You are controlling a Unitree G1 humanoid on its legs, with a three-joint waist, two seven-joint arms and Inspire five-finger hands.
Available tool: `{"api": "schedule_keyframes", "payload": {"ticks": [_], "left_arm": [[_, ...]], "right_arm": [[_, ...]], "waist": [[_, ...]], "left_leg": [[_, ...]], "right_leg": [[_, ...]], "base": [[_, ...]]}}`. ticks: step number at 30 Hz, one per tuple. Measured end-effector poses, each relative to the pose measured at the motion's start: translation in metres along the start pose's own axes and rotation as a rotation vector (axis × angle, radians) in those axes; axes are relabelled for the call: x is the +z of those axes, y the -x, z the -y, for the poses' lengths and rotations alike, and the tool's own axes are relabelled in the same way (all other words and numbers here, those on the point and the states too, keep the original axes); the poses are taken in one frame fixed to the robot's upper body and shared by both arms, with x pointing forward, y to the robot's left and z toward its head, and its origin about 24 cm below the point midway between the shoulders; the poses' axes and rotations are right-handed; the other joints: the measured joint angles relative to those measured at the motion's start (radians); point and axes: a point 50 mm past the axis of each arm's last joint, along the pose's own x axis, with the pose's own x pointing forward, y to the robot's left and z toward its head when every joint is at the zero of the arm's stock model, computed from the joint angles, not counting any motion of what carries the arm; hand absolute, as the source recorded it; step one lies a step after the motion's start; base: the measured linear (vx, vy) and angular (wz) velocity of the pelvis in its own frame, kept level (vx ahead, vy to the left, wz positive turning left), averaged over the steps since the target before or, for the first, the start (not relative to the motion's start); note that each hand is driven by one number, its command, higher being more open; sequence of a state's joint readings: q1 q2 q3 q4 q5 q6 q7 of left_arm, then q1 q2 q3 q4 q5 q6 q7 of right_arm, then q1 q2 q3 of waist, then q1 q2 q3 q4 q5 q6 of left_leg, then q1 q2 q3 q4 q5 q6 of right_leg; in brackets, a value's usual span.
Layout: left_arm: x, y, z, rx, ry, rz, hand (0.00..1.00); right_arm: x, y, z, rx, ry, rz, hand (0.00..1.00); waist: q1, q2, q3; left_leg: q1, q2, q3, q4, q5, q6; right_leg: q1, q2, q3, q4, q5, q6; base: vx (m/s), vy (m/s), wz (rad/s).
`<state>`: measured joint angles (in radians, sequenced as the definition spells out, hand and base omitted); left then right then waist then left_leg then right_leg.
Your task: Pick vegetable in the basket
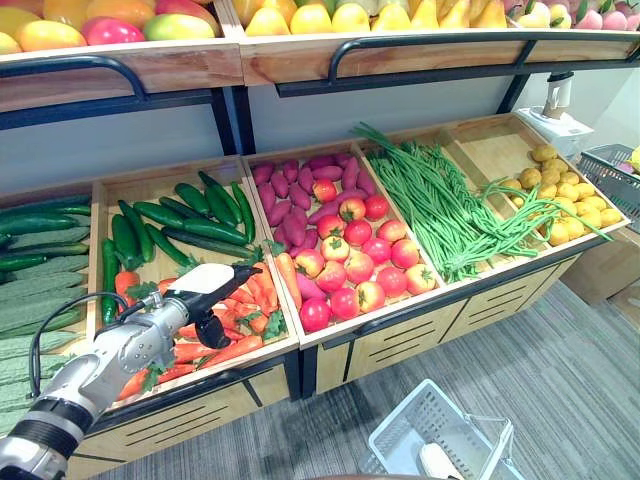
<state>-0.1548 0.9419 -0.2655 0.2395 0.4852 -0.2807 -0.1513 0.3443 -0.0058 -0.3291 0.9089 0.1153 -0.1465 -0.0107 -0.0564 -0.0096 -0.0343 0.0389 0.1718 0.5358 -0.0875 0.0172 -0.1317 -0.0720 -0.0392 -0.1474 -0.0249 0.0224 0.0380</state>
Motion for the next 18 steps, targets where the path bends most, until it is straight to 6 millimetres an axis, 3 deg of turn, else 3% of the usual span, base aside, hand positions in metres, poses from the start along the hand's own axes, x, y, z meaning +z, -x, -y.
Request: {"api": "schedule_keyframes", "payload": {"ticks": [9, 18], "left_arm": [[0.006, -0.010, -0.019, 0.095, -0.036, 0.014, 1.00], [0.000, -0.010, -0.015, 0.081, -0.023, -0.012, 1.00]], "right_arm": [[0.006, 0.001, -0.004, 0.022, 0.022, 0.045, 0.00], [0.015, 0.001, -0.005, 0.028, 0.021, 0.090, 0.00]], "waist": [[0.006, 0.006, 0.014], [0.021, 0.009, 0.049]], "left_leg": [[-0.012, 0.003, 0.029, 0.000, 0.000, 0.000], [-0.029, 0.004, 0.056, 0.001, -0.003, 0.003]], "right_leg": [[-0.035, 0.003, 0.024, 0.021, 0.000, 0.000], [-0.071, 0.004, 0.044, 0.037, 0.000, 0.000]], "base": [[-0.03, -0.028, -0.08], [-0.05, -0.032, -0.07]]}}
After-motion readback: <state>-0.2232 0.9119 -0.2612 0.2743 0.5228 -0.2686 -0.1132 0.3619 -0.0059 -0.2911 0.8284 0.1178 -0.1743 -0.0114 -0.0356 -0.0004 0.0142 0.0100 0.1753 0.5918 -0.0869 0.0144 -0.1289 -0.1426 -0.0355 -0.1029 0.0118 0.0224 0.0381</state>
